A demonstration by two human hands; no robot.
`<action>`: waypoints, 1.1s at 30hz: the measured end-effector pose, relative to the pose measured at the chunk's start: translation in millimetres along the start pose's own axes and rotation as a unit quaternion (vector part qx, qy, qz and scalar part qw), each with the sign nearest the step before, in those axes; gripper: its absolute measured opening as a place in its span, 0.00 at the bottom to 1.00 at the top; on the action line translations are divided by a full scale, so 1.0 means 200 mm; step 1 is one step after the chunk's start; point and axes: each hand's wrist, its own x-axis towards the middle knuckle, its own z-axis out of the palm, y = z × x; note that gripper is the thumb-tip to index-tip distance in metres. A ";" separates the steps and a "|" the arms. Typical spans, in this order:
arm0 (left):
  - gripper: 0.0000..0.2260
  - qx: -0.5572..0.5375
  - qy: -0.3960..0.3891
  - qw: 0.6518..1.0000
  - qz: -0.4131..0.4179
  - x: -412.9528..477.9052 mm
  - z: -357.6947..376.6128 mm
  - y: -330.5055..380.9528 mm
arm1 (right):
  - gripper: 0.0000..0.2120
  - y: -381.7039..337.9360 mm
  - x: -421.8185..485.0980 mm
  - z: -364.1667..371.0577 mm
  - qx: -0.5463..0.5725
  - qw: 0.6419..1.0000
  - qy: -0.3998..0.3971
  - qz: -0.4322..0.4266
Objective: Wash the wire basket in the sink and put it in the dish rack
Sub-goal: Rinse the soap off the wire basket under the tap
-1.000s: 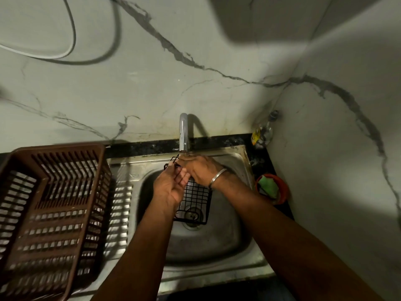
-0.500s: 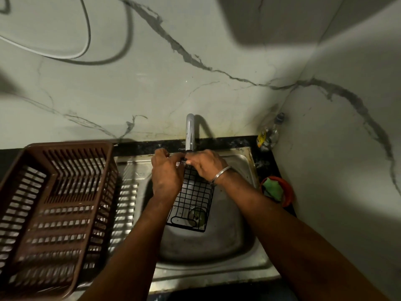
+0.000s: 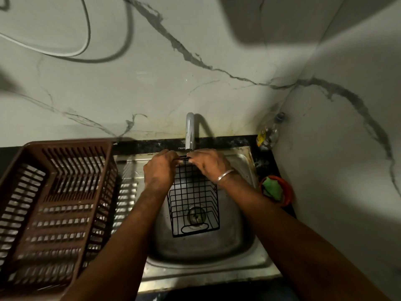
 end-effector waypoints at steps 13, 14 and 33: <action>0.10 0.083 -0.074 0.993 -0.035 0.02 -0.08 -0.06 | 0.13 0.01 0.04 0.02 0.009 0.996 -0.022 0.091; 0.11 0.094 -0.089 0.991 -0.024 0.02 -0.08 -0.05 | 0.15 0.00 0.04 0.03 0.007 0.997 -0.022 0.078; 0.09 0.007 -0.085 0.992 -0.094 -0.09 0.04 0.01 | 0.13 -0.08 0.02 0.16 -0.021 0.976 0.014 0.214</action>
